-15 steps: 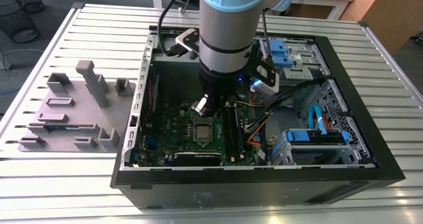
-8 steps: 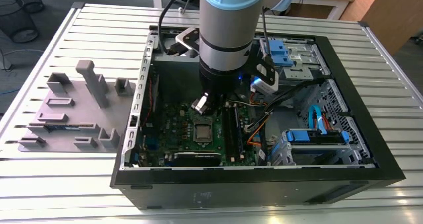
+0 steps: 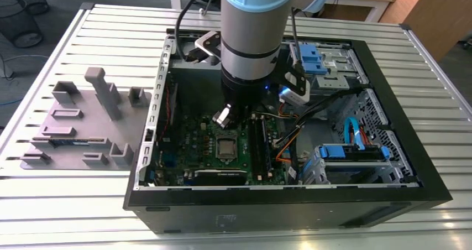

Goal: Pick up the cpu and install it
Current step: 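Close the cpu cover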

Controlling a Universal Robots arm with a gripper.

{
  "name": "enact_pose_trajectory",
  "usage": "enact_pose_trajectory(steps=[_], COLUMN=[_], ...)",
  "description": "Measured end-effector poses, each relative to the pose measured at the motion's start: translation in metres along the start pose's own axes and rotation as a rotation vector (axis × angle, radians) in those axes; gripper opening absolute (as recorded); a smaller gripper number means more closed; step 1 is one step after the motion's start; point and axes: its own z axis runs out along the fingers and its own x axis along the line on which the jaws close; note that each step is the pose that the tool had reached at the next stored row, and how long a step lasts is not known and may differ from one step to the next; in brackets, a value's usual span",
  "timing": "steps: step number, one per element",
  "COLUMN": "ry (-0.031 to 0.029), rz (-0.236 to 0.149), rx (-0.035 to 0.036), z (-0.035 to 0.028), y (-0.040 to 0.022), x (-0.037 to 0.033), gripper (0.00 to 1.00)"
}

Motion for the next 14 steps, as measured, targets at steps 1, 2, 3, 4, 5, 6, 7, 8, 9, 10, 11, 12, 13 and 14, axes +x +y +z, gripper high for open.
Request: enact_pose_trajectory(steps=[1,2,3,4,5,6,7,8,9,10,11,12,13,14], ry=[-0.0001,0.0000,-0.0001,-0.0003,-0.0005,-0.0007,-0.0008,-0.0009,-0.0008,-0.0009,-0.0010,-0.0010,-0.0009,-0.0008], rz=[0.000,0.000,0.000,0.000,0.000,0.000,0.000,0.000,0.000,0.000,0.000,0.000,0.000,0.000], rx=[0.0000,0.0001,0.0002,0.0003,0.0004,0.0005,0.0007,0.0007,0.0007,0.0007,0.0007,0.0007,0.0007,0.0008], z=[0.0001,0.0001,0.0001,0.0002,0.0002,0.0003,0.0005,0.0009,0.0012,0.0017,0.0024,0.0030,0.0036,0.0042], y=[0.0002,0.0004,0.0008,0.0011,0.0015,0.0021,0.0026,0.0030,0.0035,0.0040,0.0046,0.0054,0.0060,0.0067], x=[0.0012,0.0026,0.0042,0.0059,0.0079,0.0096,0.0112,0.0124,0.0135,0.0146,0.0155,0.0164,0.0173,0.0182], gripper=[0.11,0.11,0.11,0.11,0.11,0.11,0.11,0.11,0.11,0.11,0.11,0.11,0.11,0.11])
